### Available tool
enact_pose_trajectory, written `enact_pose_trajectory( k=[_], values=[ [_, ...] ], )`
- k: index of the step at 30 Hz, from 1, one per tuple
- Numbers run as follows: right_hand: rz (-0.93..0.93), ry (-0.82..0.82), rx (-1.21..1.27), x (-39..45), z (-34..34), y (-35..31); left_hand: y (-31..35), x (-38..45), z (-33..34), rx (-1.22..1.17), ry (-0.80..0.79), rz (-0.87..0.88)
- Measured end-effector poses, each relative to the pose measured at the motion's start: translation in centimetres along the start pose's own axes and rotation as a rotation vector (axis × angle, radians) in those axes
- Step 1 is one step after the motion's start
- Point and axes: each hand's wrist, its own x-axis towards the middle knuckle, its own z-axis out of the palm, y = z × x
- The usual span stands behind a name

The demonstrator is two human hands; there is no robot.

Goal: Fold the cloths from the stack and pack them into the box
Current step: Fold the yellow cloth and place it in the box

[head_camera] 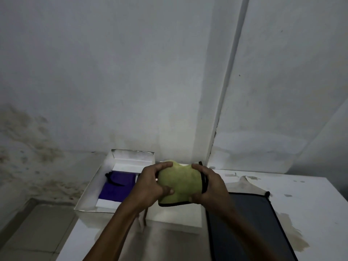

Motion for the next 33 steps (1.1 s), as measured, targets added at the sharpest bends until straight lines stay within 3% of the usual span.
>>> enact_pose_trajectory(
  k=[3, 6, 11, 14, 16, 19, 21, 23, 28, 33],
  values=[
    [-0.031, 0.091, -0.148, -0.1, 0.8, -0.5, 0.6, -0.2, -0.3, 0.24, 0.056, 0.05],
    [-0.013, 0.12, -0.129, -0.2, 1.1, -1.4, 1.2, -0.4, -1.0, 0.428, 0.092, 0.099],
    [-0.047, 0.139, -0.165, 0.0, 1.5, -2.2, 1.0, -0.4, -2.8, 0.541, 0.103, 0.201],
    [-0.037, 0.151, -0.158, 0.0, 1.9, -2.2, 0.6, -0.6, -4.1, 0.386, 0.059, 0.217],
    [0.006, 0.139, 0.017, 0.0, 2.2, -2.5, 0.7, -1.1, -5.0, 0.155, 0.03, 0.195],
    [0.067, -0.041, 0.403, 0.3, 2.1, -3.6, 0.5, -1.9, -6.2, -0.234, -0.051, 0.085],
    [0.111, -0.174, 0.582, 0.6, 2.6, -4.0, 0.3, -2.2, -6.2, -0.388, -0.067, 0.022],
    [0.174, -0.204, 0.682, 0.8, 4.0, -4.4, -0.3, -2.2, -6.4, -0.5, -0.018, -0.083],
    [0.419, -0.158, 0.653, 1.3, 7.4, -4.1, -3.7, -2.3, -7.8, -0.486, 0.014, -0.344],
    [0.581, -0.195, 0.63, 1.1, 11.2, -2.5, -7.3, -3.5, -9.9, -0.367, -0.084, -0.431]
  ],
)
